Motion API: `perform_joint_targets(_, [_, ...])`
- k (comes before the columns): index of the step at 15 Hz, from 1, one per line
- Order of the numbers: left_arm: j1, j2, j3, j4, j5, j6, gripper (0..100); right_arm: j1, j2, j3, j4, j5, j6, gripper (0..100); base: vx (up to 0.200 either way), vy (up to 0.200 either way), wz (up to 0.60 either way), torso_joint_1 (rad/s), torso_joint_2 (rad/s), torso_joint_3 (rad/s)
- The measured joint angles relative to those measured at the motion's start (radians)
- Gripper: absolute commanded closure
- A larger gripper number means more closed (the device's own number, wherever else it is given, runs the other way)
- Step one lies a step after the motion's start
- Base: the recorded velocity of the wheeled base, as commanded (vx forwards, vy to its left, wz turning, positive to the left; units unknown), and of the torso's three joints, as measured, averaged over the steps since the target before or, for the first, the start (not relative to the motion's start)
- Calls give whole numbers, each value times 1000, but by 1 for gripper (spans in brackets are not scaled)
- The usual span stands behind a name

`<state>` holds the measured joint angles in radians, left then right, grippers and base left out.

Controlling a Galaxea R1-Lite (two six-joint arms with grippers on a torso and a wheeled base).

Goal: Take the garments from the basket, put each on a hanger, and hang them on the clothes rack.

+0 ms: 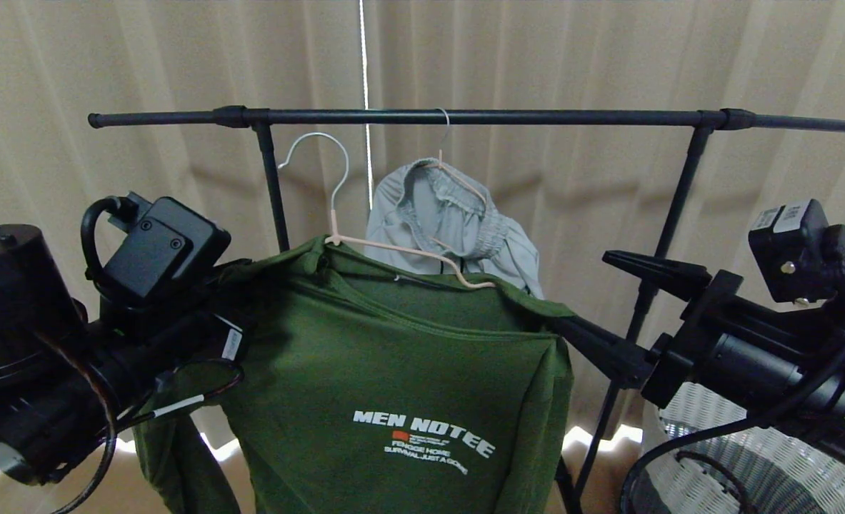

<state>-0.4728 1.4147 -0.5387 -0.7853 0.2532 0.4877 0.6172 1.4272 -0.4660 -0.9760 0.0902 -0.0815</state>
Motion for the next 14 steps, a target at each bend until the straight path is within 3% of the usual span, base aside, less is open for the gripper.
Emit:
perform_joint_targets(3, [-3,32,-5,-42,59,-28,100,0,-2,-1,2,23,-23,0,0,0,0,0,0,0])
perform_joint_targets(6, [-6,45,-4,-46,65,-34,100,0,-4,10,-3,124,-23,0,0,0,0,0,0,0])
perform_joint_targets(10, [-10,52,0,-47,64,-35,100,0,-3,23,-9,134,-22,0,0,0,0,0,0,0])
perform_joint_targets(14, [-71,57,-1,-48,64,-53,100,0,8,-9,-9,132,-44,0,0,0,0,0,0,0])
